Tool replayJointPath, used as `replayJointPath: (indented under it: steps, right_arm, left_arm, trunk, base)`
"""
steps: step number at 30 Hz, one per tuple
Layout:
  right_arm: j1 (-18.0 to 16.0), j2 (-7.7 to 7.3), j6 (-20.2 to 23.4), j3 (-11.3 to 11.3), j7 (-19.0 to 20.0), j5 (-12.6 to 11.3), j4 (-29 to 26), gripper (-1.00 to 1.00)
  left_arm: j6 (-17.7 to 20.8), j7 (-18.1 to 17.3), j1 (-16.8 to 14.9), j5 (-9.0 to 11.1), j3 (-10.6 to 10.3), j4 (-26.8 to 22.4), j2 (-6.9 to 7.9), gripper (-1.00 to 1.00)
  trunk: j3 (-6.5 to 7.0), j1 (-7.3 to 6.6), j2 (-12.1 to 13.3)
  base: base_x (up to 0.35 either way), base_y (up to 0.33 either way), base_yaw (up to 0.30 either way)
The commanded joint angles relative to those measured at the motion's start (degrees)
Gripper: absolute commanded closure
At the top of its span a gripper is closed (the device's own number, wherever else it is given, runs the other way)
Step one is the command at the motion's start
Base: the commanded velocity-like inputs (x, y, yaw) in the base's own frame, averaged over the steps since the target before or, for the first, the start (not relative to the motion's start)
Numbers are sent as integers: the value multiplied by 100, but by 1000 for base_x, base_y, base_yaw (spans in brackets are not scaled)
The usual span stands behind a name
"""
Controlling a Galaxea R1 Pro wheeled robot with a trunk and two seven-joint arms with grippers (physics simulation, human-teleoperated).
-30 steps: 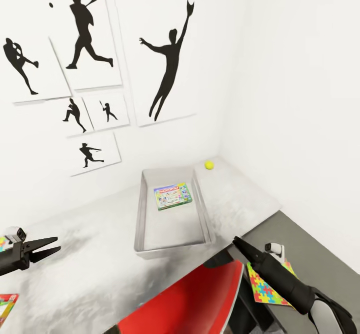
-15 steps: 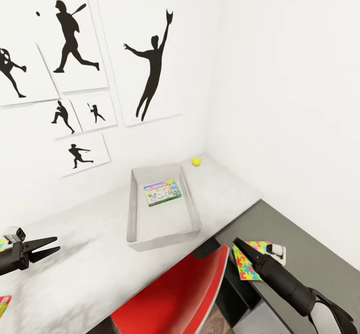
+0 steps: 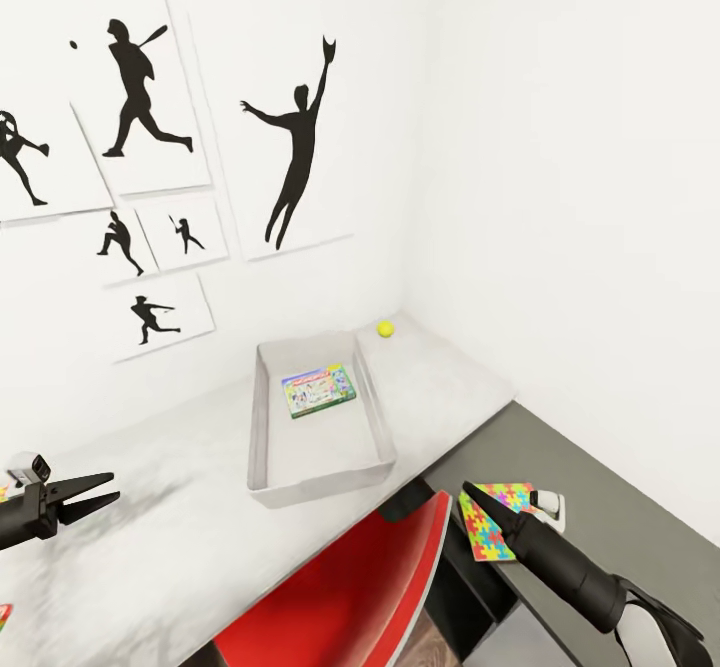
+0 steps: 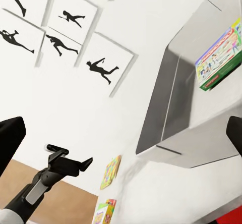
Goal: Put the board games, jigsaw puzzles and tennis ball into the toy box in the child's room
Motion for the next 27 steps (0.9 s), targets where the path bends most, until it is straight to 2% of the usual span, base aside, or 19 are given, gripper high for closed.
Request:
replayJointPath:
  steps: [1,12,27]
  right_arm:
    - [-4,0,36,-3,3,-23,-1,-100]
    - [-4,-3,-94,-3,160,-14,-1,-100]
    - [-4,-2,-209,2,205,-6,-1,-100]
  left_arm:
    - [61,-25,-4,-6,0,-1,1,-100]
    - [66,-25,-4,-6,-4,-1,1,-100]
    - [87,-25,-4,-6,8,49,1,-100]
  trunk:
    - [-2,4,-11]
    - [103,4,-11]
    - [246,4,-11]
  base:
    - [-5,0,-5]
    - [-164,53,-1]
    - [-33,8,0]
